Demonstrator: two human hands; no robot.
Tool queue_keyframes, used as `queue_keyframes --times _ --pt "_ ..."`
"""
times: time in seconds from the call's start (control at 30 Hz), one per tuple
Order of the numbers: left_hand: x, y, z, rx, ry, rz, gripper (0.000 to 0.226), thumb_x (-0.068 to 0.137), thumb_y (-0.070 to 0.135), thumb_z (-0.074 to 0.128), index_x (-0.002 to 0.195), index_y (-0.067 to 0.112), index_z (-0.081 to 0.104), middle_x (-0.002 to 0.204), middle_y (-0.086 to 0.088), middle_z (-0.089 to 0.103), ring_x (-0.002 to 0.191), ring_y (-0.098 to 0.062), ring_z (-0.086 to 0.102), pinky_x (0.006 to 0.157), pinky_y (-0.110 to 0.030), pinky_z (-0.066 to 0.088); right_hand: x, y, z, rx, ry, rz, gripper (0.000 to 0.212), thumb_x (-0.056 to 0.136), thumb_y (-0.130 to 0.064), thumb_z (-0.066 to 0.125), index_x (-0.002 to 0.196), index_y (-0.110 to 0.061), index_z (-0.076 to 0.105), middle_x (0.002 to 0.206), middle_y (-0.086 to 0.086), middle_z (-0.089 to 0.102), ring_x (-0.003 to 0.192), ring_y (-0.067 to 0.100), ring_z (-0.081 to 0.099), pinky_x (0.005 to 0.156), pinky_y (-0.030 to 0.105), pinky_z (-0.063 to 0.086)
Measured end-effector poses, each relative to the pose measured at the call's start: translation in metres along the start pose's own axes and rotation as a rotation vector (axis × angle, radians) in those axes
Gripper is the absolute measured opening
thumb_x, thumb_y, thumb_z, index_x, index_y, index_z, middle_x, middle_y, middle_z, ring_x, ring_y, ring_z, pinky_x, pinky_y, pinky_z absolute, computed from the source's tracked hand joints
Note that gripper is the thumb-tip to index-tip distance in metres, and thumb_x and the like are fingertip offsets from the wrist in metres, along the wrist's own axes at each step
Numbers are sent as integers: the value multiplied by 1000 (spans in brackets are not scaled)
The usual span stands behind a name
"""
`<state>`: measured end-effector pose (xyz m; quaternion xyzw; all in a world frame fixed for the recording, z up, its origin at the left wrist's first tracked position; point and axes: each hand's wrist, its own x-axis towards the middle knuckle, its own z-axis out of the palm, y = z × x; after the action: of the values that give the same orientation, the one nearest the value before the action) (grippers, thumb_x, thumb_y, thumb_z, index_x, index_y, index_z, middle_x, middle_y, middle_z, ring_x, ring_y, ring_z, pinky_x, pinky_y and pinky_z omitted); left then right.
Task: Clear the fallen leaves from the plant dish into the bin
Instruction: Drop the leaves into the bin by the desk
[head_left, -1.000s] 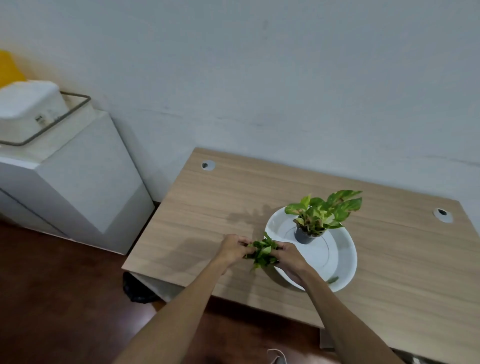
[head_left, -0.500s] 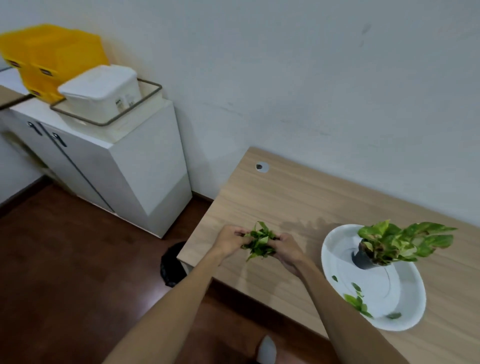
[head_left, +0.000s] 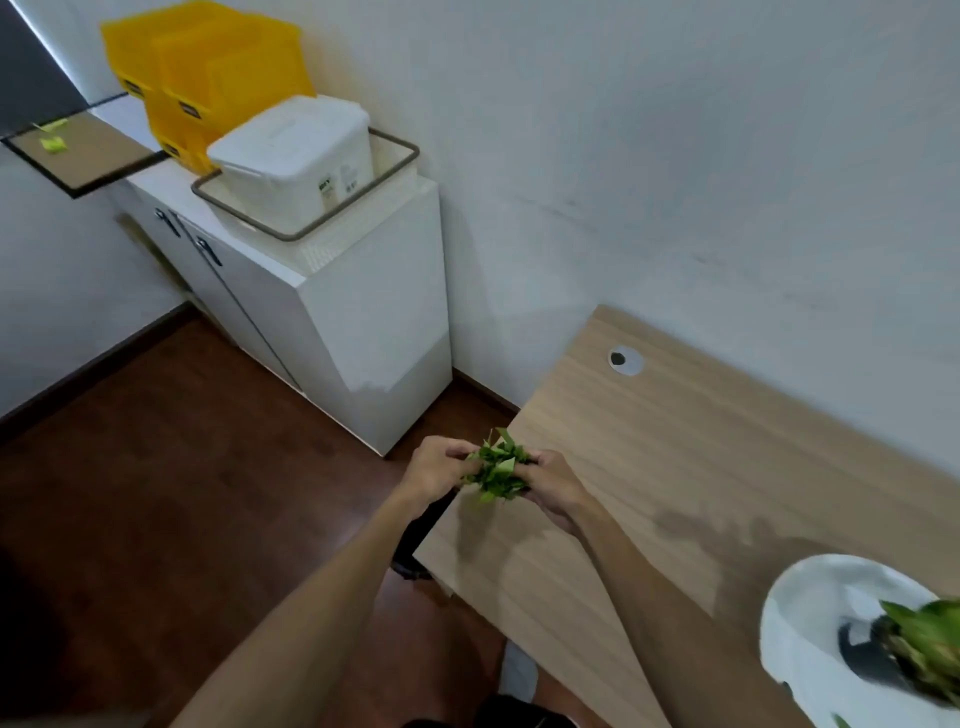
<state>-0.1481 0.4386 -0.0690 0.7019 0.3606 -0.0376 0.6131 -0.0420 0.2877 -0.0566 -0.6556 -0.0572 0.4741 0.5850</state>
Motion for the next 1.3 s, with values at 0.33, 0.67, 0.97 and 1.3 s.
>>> queue_keyframes --times 0.33,0.67,0.97,1.3 --pt "38 -34 -98 17 60 -35 10 74 24 78 84 24 79 87 -4 78 88 -22 72 89 -50 56 75 10 98 86 27 128 23 88 1 63 110 0 72 105 21 74 91 26 73 84 35 60" --pt "104 -98 -160 8 33 -127 13 83 6 71 79 17 76 83 -9 74 85 -23 70 87 -45 58 154 59 189 169 272 290 21 85 -4 65 104 -6 74 96 12 76 90 24 72 81 35 60" --pt "175 -208 -118 -31 49 -309 13 87 5 64 95 3 75 92 -9 73 79 -19 69 65 -16 56 240 145 177 -137 375 538 24 80 -18 60 94 -8 76 95 16 74 88 31 71 79 47 61" --pt "242 -322 -71 -181 -23 -446 20 89 -6 58 85 9 70 76 1 66 68 -10 63 57 -10 53 327 252 135 -132 310 742 29 91 -7 56 117 -3 66 113 15 69 100 29 66 88 40 58"
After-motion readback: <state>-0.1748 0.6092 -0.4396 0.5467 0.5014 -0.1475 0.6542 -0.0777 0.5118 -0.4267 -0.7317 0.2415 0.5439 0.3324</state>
